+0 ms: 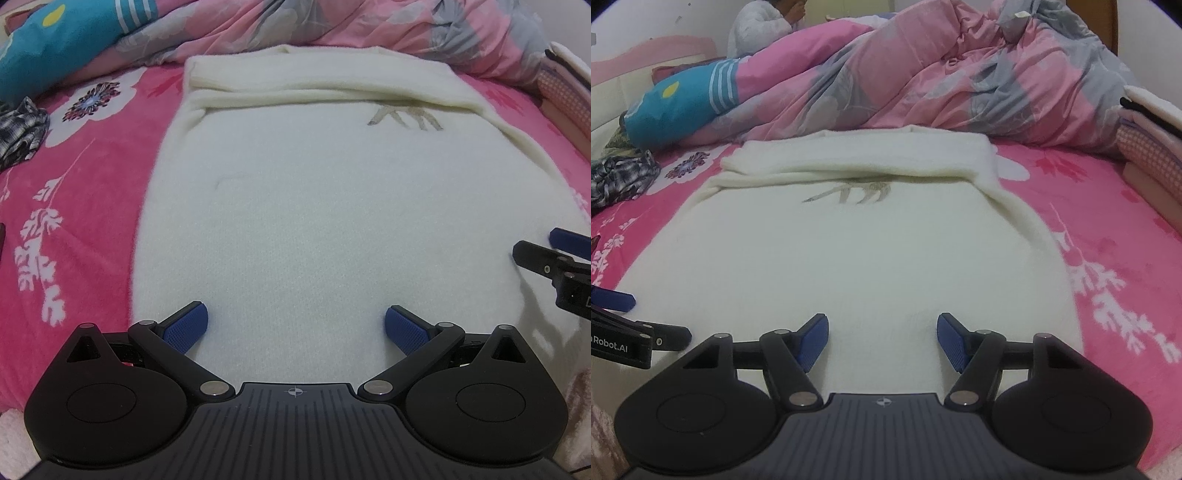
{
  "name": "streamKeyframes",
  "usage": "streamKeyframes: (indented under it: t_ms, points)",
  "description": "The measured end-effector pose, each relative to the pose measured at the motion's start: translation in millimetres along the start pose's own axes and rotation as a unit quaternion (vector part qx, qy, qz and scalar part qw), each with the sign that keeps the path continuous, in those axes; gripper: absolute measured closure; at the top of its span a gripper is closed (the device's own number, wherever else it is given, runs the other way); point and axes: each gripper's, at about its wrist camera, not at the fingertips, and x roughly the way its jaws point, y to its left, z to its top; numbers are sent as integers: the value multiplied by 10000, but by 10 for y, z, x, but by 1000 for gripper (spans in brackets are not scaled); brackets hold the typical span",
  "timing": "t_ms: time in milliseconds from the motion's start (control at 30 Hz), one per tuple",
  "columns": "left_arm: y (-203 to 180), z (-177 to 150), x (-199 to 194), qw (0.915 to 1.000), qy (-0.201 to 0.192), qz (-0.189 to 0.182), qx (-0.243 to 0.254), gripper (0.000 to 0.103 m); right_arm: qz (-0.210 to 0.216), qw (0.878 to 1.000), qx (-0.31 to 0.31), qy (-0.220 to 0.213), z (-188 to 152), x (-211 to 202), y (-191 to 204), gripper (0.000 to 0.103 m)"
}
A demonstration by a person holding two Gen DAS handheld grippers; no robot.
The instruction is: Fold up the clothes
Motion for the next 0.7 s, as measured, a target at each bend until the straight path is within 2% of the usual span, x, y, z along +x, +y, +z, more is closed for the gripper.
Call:
streamKeyframes:
  t_ms: [133, 367, 700]
  points:
    - [-2, 15, 3, 10000, 52, 17, -3, 0, -14, 10000, 22, -45, 8, -19, -2, 35]
    - [6, -40, -11, 9999, -119, -16, -15, 0, -38, 9999, 60, -126, 24, -56, -6, 36]
    - [21, -69, -17, 9997, -234, -65, -42, 0, -102, 9996, 14, -272, 70, -149, -19, 44]
